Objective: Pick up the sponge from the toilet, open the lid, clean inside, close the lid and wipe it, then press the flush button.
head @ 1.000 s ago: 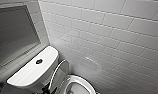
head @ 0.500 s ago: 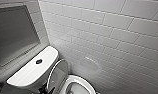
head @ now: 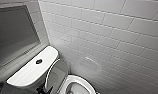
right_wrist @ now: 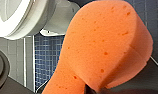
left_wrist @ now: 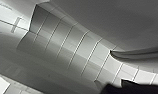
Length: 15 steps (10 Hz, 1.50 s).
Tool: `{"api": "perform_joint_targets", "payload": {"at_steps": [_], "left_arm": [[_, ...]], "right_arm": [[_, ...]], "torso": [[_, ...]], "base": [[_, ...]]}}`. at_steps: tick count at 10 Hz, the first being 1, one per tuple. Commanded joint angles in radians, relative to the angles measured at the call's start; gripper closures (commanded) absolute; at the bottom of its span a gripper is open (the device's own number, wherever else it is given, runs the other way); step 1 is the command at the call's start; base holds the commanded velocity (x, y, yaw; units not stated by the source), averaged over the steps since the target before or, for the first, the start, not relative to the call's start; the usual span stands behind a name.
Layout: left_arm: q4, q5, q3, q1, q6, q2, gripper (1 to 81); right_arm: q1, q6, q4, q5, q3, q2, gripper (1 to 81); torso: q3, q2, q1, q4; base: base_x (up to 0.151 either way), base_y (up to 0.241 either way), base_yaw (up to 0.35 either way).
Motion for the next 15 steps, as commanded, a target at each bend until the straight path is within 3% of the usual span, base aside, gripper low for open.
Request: {"api": "perform_joint_targets", "payload": {"at_steps": [1,5,9,12,15], "left_arm": [[0.129,-0.08,0.022,-0.09,0.02,-0.05,1.0],[0.148,-0.117,-0.013,-0.09,0.03,-0.041,1.0],[0.205,-0.231,-0.171,-0.066,0.012,-0.02,1.0],[0.246,-0.235,-0.177,-0.002,-0.03,-0.067,1.0],[0.261,-0.341,-0.235,0.091,-0.077,-0.087,1.0]], "right_arm": [[0.012,-0.004,-0.029,-0.04,0.048,-0.049,81.1],[0.003,-0.002,-0.029,-0.038,0.081,-0.06,81.1],[-0.014,-0.002,-0.029,-0.018,0.136,-0.094,81.1],[-0.006,-0.005,-0.029,-0.018,0.131,-0.072,81.1],[-0.003,-0.007,-0.046,-0.02,0.128,-0.059,81.1]], "torso": [[0.0,0.0,0.0,0.0],[0.0,0.0,0.0,0.0],[0.0,0.0,0.0,0.0],[0.0,0.0,0.0,0.0],[0.0,0.0,0.0,-0.001]], "base": [[0.0,0.0,0.0],[0.0,0.0,0.0],[0.0,0.0,0.0],[0.0,0.0,0.0],[0.0,0.0,0.0]]}}
